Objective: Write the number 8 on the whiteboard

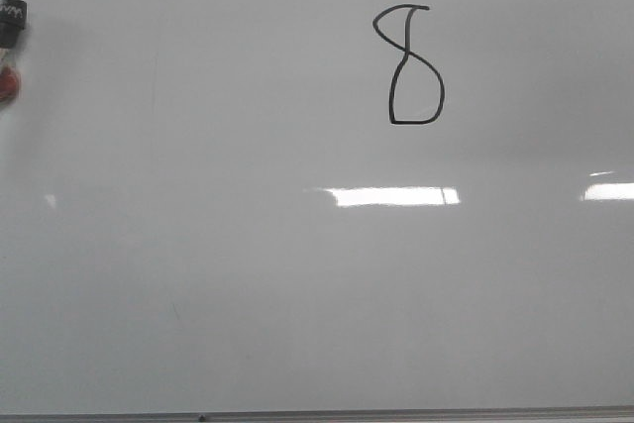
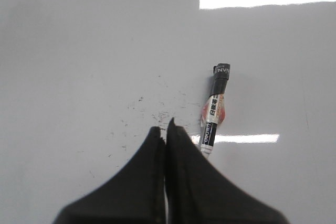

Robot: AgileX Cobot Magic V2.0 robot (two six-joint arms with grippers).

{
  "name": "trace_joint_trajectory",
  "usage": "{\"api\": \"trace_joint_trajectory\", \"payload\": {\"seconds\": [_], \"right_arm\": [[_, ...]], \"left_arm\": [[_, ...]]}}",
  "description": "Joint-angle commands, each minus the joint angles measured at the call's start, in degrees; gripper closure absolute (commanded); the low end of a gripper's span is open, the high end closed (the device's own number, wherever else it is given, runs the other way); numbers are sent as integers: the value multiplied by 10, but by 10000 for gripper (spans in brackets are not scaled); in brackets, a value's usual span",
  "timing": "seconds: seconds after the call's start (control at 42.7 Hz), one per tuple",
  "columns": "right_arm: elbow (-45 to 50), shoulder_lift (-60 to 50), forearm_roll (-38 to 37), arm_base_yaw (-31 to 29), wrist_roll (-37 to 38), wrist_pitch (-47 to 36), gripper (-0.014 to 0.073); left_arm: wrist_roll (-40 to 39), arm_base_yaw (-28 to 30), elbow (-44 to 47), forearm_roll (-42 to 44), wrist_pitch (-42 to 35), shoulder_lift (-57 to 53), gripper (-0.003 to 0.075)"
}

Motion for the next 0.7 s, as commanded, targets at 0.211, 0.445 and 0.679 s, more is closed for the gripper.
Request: {"api": "trace_joint_trajectory", "payload": {"seconds": [0.211,0.445,0.679], "right_arm": [[-9,-4,-6,-2,-1,-41,662],[117,-123,-14,-119,-3,-231,662],[317,-261,-14,-222,-3,-447,662]], "left_arm": [[1,-5,8,-5,-48,-8,741],[1,-5,8,-5,-48,-8,741],[1,-5,8,-5,-48,-8,741]]}}
